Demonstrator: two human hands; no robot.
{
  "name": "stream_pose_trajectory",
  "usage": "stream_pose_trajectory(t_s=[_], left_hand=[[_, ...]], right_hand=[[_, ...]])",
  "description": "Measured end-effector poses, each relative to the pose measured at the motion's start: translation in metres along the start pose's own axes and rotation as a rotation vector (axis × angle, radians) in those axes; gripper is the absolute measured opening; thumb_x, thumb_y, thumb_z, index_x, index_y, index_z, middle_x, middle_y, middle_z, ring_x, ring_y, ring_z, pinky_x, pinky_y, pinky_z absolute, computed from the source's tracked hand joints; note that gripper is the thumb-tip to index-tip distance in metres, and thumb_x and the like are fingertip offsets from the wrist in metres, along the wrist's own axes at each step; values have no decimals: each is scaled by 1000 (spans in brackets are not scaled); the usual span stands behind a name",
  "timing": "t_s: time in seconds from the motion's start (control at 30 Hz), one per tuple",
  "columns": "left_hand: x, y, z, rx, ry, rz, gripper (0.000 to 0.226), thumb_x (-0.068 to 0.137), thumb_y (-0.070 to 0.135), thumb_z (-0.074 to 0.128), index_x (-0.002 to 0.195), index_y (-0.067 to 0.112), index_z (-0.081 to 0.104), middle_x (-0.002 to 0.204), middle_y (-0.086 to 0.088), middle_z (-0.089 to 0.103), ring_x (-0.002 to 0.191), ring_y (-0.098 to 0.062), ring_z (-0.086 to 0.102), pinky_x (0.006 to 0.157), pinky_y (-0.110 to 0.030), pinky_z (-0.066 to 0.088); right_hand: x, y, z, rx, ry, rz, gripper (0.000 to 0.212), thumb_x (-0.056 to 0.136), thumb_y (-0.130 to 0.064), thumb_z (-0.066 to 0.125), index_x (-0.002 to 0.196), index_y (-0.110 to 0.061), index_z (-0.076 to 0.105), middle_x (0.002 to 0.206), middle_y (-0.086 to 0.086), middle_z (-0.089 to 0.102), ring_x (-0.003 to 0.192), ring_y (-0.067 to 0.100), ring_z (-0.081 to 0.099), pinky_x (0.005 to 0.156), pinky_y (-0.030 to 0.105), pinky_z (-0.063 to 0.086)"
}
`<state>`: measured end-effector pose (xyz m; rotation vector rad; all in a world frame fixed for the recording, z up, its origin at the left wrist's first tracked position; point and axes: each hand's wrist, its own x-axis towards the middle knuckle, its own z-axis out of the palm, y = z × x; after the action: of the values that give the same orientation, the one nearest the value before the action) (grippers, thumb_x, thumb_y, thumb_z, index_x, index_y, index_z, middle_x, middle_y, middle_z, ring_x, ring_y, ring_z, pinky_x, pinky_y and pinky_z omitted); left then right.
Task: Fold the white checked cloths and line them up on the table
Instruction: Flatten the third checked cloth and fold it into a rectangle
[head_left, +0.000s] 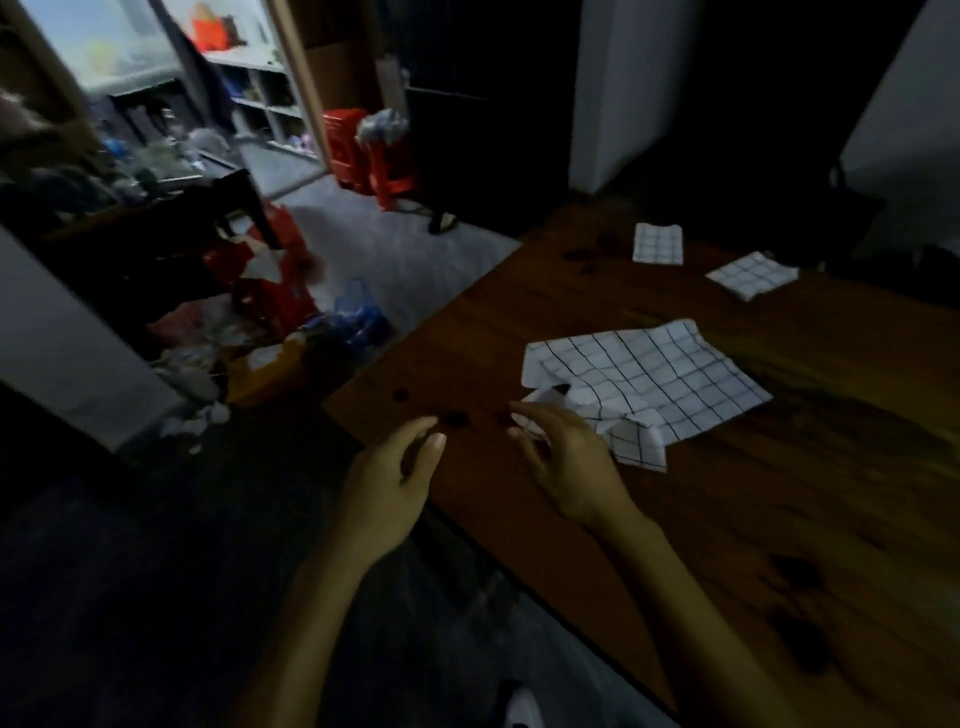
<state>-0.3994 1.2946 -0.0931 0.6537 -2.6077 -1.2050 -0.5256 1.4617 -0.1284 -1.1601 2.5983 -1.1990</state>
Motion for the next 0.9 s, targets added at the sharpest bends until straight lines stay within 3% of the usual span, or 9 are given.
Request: stream_pose_trajectory(t_s=[0.13,0.23,0.43,0.73,0.83,0.9], left_hand=[[51,1,32,58,-121,55,42,95,44,42,134,29,47,136,4,50,123,-10,45,99,-28,40],[81,-3,54,102,-232,63,41,96,40,43,135,28,45,140,3,46,129,-13,42,103,-32,39],[142,-31,88,134,-388,142,42,95,34,49,135,23,45,136,0,50,125,-14,45,93,-23,36],[234,-77,141,97,-613,244,52,88,30,62,136,17,45,137,-2,49,127,-18,45,93,-25,37],[258,-86,152,91,-700,242,60,85,30,67,138,18,42,139,-6,48,127,-20,44,95,-28,38],[268,-89,159,106,-785,258,65,83,30,69,140,19,40,142,-6,45,130,-21,42,98,-31,39]], right_hand=[[3,37,2,-22,29,156,37,96,-33,51,131,-20,53,133,2,56,117,12,51,94,24,41],[4,61,2,-74,70,278,45,91,-36,48,132,-19,52,137,7,51,115,21,55,97,41,47],[24,99,19,-278,176,516,56,88,-25,64,140,-17,43,144,10,43,133,28,37,110,48,28],[65,140,49,-437,67,813,64,91,-26,58,147,-19,28,152,7,32,144,27,19,117,52,13],[70,145,56,-474,91,937,60,92,-26,54,146,-19,30,149,8,37,144,26,19,117,55,4],[73,145,58,-480,118,1011,58,92,-25,53,145,-19,32,141,8,47,139,27,30,116,53,-1]])
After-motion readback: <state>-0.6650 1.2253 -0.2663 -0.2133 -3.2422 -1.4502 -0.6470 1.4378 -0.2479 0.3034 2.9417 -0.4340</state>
